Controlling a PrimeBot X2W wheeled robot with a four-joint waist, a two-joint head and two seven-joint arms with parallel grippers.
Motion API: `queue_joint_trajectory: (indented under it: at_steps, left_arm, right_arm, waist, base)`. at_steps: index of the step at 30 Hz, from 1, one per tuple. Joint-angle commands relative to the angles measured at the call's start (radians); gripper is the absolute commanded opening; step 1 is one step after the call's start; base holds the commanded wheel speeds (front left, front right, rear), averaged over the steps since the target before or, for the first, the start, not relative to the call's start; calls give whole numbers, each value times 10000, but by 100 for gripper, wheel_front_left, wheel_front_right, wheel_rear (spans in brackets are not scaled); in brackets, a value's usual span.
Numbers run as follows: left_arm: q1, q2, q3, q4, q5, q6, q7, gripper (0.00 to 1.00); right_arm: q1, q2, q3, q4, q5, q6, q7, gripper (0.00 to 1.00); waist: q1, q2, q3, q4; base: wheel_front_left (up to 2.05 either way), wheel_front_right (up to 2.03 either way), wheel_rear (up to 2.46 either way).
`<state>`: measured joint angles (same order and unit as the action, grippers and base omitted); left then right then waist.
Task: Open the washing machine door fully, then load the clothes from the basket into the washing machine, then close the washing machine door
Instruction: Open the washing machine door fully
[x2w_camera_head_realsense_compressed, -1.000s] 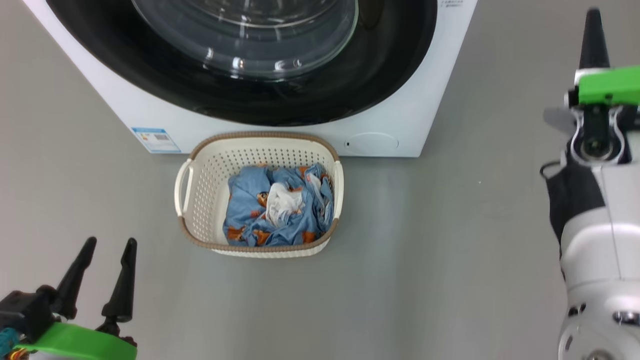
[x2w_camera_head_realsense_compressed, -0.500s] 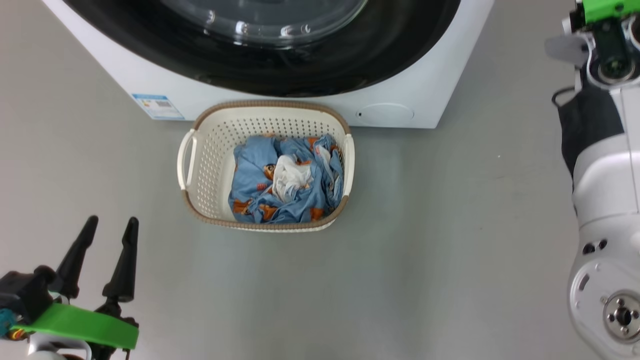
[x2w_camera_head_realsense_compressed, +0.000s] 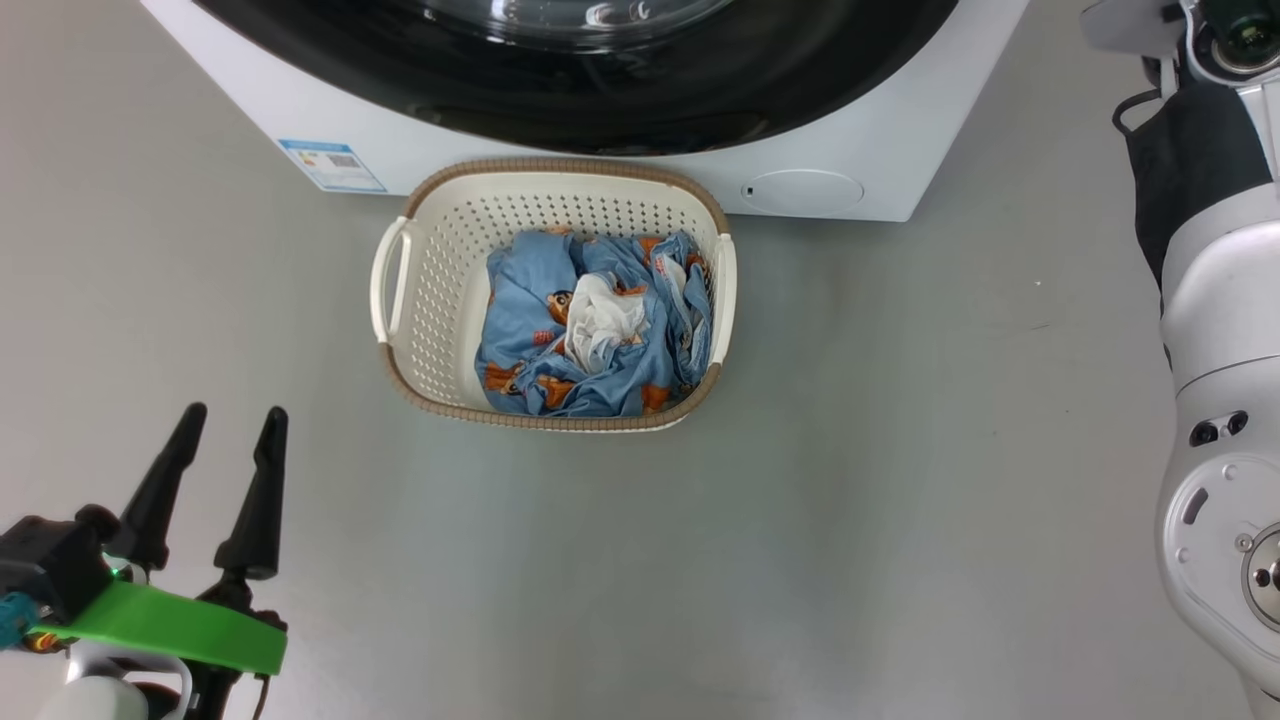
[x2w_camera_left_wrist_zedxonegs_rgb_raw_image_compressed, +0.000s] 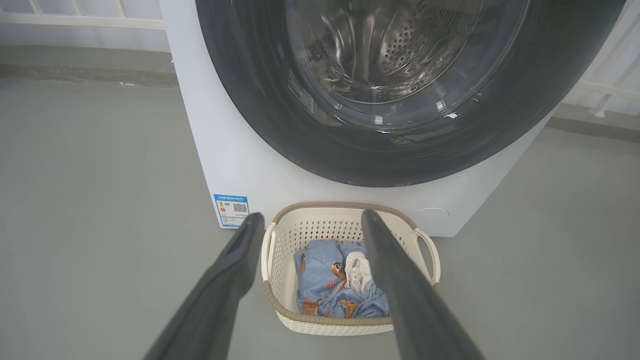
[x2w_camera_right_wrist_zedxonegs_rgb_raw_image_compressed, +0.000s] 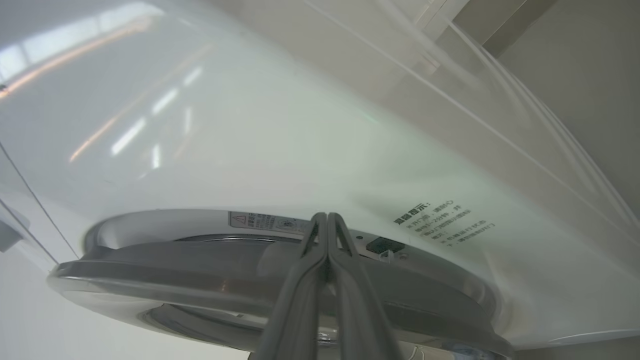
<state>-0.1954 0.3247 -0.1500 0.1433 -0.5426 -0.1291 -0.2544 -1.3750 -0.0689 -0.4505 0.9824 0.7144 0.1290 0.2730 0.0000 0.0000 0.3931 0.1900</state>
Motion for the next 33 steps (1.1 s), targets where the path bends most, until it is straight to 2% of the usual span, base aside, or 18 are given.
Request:
queue_joint_trajectory:
  at_steps: [1,12,23,33]
  left_arm:
    - [-329,357,362,-208,-131,-16,-74,100]
    - [-429,448,260,-202,-149,-16,-74,100]
    - [-484,512,120,-230,-202,-16,-74,100]
    - [-607,486,40,-244,-280,-16,-74,100]
  right_arm:
    - [-400,187,139,-161,112,17,83,0]
    - [-754,187,102,381,1012,17,92,0]
    - [-1121,187,60,987,1386,17,-247,0]
    - [-1448,187,-8,1396,1219,17,-578,0]
  waist:
    - [0,0,26,26]
    - [0,0,187,145]
    - [0,0,417,261]
    - [0,0,746,366]
  base:
    - [0,0,0]
    - [0,0,0]
    - [0,0,0]
    - [0,0,0]
